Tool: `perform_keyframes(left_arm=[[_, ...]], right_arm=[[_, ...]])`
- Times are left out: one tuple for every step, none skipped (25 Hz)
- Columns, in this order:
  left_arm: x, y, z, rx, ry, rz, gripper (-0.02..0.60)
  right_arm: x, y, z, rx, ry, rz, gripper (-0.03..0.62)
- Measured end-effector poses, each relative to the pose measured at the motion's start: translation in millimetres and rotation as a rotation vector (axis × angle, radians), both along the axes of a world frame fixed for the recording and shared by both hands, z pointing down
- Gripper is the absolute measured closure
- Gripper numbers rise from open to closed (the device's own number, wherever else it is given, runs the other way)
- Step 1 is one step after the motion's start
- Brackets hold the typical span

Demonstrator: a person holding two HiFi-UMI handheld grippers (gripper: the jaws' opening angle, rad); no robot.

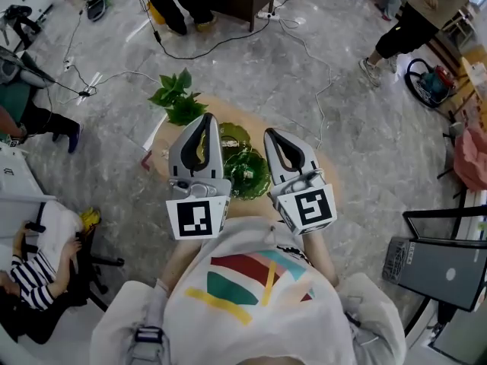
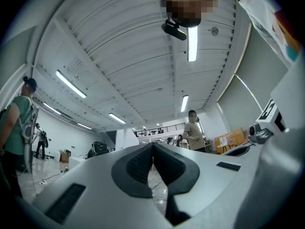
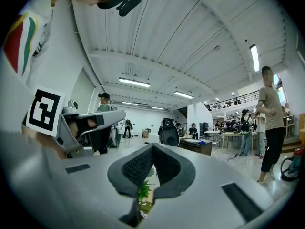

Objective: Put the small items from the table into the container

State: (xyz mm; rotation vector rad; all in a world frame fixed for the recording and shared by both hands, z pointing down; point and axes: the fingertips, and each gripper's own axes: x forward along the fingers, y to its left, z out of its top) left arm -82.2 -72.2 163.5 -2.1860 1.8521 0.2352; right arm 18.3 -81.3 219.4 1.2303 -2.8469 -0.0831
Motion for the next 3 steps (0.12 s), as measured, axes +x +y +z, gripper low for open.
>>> perform_keyframes(left_arm=[[-0.3, -0.6, -0.2, 0.002, -0.002, -0.001, 0.572], [-0.6, -1.2, -0.2, 0.002, -0.004, -0.001, 0.572], [-0.9, -1.8, -0.2, 0.003, -0.006, -0.002, 0.572]], right_arm=[[-0.4, -0.8, 0.0, 0.001, -0.002, 0.0, 0.58], [-0.9, -1.6, -0.2, 0.002, -0.003, -0.001, 0.58], [-1.4, -2.4, -0.4, 0.003, -0.005, -0.002, 0.58]])
